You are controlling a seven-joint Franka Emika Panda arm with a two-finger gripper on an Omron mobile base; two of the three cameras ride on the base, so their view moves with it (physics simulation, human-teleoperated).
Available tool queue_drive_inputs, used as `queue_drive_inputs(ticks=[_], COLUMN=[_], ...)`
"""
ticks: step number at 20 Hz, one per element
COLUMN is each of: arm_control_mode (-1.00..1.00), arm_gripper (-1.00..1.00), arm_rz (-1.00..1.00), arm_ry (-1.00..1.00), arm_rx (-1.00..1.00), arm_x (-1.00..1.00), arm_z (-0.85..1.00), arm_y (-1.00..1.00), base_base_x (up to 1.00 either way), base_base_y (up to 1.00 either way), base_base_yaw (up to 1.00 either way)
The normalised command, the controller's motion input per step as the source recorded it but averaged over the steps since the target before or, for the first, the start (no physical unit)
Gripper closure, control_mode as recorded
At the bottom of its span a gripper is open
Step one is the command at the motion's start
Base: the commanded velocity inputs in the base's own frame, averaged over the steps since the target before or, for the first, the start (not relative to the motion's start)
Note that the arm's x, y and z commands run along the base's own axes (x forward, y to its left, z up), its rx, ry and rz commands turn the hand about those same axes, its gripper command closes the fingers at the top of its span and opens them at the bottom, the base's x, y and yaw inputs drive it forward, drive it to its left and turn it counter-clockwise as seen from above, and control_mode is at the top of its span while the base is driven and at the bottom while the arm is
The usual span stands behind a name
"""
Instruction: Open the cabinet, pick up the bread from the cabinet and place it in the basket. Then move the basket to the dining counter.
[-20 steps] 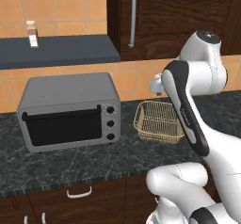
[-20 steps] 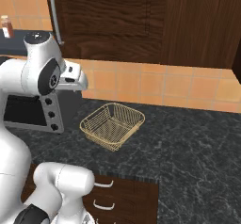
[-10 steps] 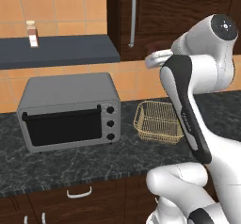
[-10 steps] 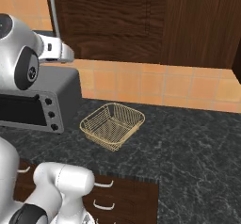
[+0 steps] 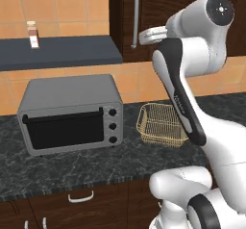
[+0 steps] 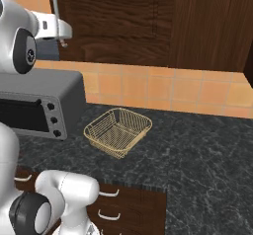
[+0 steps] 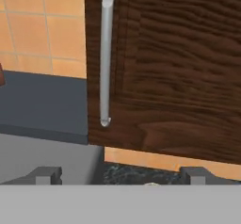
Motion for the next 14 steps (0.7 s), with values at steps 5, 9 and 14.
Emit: queue_drive_inputs(ticks=[5,9,14], arm_control_mode=[-1.0,-1.0,-1.0], arm_gripper=[-1.0,-1.0,-1.0], arm_rz=[0.0,0.0,0.0], arm_ry=[0.05,0.0,0.0], arm_rx=[-0.01,0.0,0.0], arm_x=[0.4,0.42,0.51], arm_z=[0.27,0.01,-0.21], arm_y=[0.33,0.03,0.05], base_base_x=[0.0,0.0,0.0], base_base_y=[0.0,0.0,0.0], base_base_yaw=[0.0,0.0,0.0])
